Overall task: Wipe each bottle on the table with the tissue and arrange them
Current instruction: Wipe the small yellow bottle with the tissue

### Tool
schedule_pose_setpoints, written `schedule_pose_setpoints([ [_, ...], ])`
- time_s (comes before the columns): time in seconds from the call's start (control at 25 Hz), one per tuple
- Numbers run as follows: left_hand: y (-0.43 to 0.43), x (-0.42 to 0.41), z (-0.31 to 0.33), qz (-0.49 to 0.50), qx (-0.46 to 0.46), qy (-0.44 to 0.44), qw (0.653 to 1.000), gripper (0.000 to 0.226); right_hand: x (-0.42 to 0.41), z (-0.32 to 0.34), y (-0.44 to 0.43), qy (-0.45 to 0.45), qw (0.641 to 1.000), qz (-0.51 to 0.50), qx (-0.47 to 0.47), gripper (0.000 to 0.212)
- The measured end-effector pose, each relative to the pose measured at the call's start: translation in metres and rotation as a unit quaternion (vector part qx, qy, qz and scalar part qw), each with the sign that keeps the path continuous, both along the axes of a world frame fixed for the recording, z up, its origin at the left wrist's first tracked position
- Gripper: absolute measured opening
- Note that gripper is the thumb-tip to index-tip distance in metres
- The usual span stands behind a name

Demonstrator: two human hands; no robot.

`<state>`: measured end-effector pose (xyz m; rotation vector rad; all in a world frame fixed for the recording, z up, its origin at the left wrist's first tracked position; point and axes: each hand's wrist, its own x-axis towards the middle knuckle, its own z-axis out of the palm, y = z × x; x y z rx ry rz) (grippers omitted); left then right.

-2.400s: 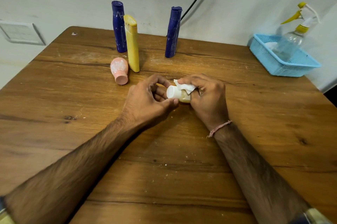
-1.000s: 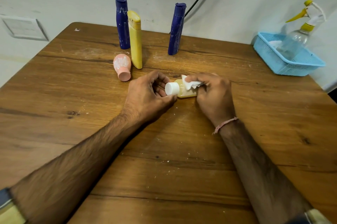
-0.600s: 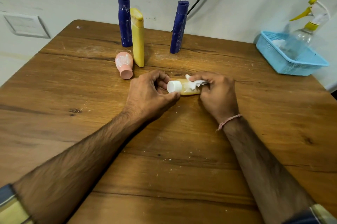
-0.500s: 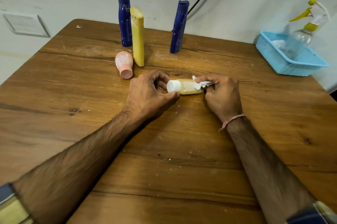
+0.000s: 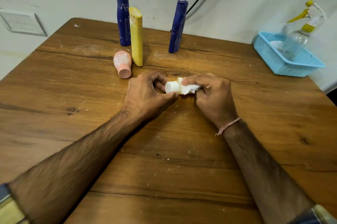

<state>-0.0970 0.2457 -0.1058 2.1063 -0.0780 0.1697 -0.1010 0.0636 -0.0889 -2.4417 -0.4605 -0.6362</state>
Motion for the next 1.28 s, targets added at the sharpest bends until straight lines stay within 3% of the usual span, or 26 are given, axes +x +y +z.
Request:
schedule_pose_setpoints([
  [0.08,0.0,-0.002,0.0,-0.002,0.002,-0.009,1.0,0.035,-0.007,-0.001,0.013,-0.046,0.993,0.105,-0.025,0.036],
  [0.12,0.0,-0.002,0.0,-0.002,0.003,-0.01,1.0,0.035,-0.006,-0.001,0.013,-0.052,0.992,0.112,-0.035,0.035],
  [0.32,0.0,0.003,0.0,0.0,0.009,0.013,1.0,0.034,0.008,0.0,-0.015,0.046,0.992,-0.114,0.013,0.036],
  [0.52,0.0,-0.001,-0.001,0.01,-0.005,-0.007,1.0,0.033,-0.005,-0.001,0.007,-0.042,0.996,0.077,-0.022,0.033],
  [0.72,0.001,0.004,-0.001,-0.001,0.007,0.015,1.0,0.035,0.008,0.002,-0.018,0.045,0.99,-0.128,0.025,0.033],
  [0.92,0.0,0.0,-0.001,0.017,-0.004,-0.002,1.0,0.03,-0.008,-0.002,0.012,-0.054,0.997,0.057,-0.015,0.028],
  [1.12,0.001,0.004,0.0,0.005,-0.012,0.015,1.0,0.032,0.005,0.001,-0.011,0.018,0.99,-0.138,0.016,0.033],
  [1.28,0.001,0.001,0.001,0.025,-0.029,0.011,0.999,0.034,-0.011,-0.002,0.018,-0.062,0.998,0.004,0.004,0.032],
])
